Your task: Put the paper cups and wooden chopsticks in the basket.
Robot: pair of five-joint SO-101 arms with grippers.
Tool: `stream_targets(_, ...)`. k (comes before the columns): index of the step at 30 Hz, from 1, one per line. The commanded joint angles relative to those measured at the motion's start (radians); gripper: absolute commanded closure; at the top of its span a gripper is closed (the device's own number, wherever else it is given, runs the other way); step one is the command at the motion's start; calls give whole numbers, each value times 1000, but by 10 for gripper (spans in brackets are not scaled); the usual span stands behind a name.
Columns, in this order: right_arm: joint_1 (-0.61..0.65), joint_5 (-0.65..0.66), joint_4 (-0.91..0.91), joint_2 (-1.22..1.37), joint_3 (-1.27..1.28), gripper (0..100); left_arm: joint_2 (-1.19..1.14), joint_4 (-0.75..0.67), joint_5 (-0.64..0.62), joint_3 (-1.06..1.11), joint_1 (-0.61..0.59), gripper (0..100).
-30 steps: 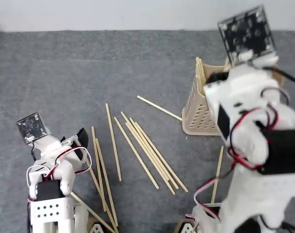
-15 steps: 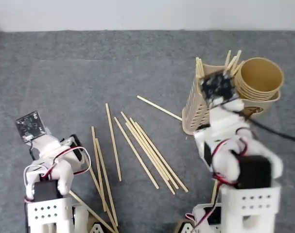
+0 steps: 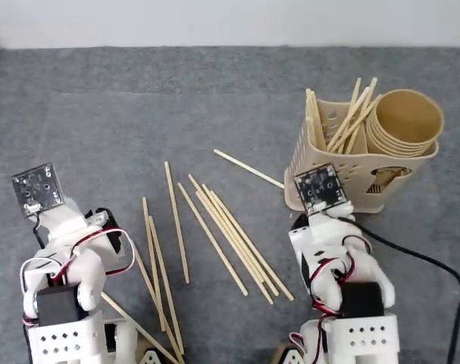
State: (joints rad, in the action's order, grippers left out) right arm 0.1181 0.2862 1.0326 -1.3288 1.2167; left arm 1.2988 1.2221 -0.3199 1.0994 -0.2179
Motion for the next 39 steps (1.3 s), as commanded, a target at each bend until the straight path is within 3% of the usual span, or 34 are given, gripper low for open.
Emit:
stream_targets(1,-2,-17,-84,-33,61,991,-25,29,32,-59,55,961)
stream_targets(6,-21,-78,-114,-76,130,991,-232,57,34,-151,94,961)
stream_targets(20,-33,-81,-108,-278,262,991,-1039,61,97,-506,101,955)
stream_targets(23,-33,-81,-107,-302,272,991,-1163,61,106,-564,121,903)
stream_targets(28,-36,-81,-99,-312,276,991,-1250,54,103,-584,160,750)
stream_targets(39,-35,-81,-79,-314,269,991,-1264,6,103,-561,166,827)
